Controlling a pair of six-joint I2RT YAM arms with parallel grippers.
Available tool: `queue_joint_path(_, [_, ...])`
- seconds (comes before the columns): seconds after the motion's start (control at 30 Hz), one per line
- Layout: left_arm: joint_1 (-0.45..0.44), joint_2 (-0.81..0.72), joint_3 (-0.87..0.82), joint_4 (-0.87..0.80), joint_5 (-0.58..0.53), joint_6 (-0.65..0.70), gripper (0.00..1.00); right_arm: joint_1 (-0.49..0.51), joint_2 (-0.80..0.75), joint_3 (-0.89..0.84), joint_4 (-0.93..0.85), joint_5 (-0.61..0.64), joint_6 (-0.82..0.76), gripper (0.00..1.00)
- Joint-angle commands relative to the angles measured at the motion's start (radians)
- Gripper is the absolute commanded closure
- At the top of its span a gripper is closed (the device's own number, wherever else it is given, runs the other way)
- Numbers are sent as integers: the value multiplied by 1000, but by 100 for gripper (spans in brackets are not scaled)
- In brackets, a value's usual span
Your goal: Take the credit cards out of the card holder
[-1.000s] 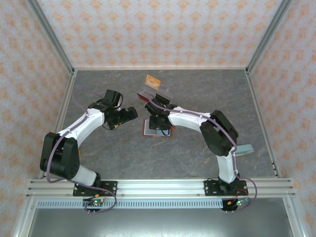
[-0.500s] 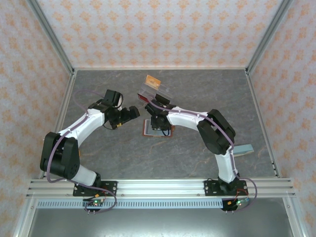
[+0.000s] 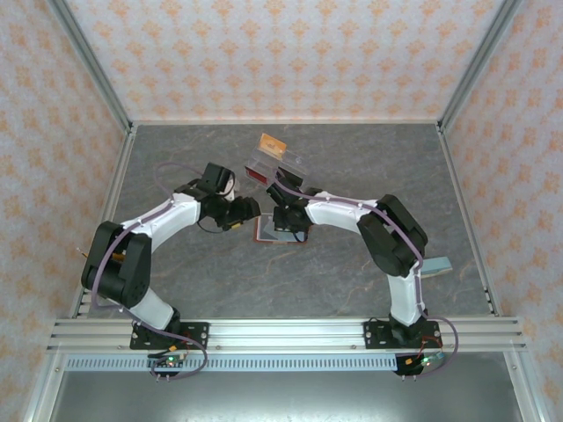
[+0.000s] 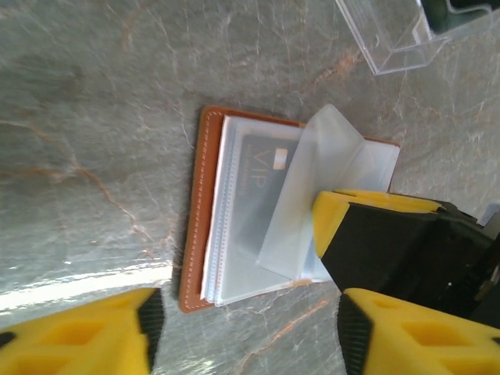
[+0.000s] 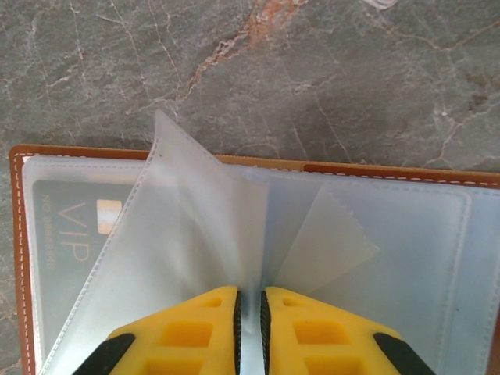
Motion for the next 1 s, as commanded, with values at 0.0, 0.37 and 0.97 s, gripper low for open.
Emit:
queue_joint_path(0.0, [-17,36,6,65,63,-7,45,-13,25,-50,-16,0,9,84])
queue_joint_path(0.37, [-39,144,20,113,119,-28,57,-16,18,-69,14,-19,5,85])
queue_joint_path(0.97, [-47,224,12,233,226,-57,67,-21,-28,-92,59,-47,11,88])
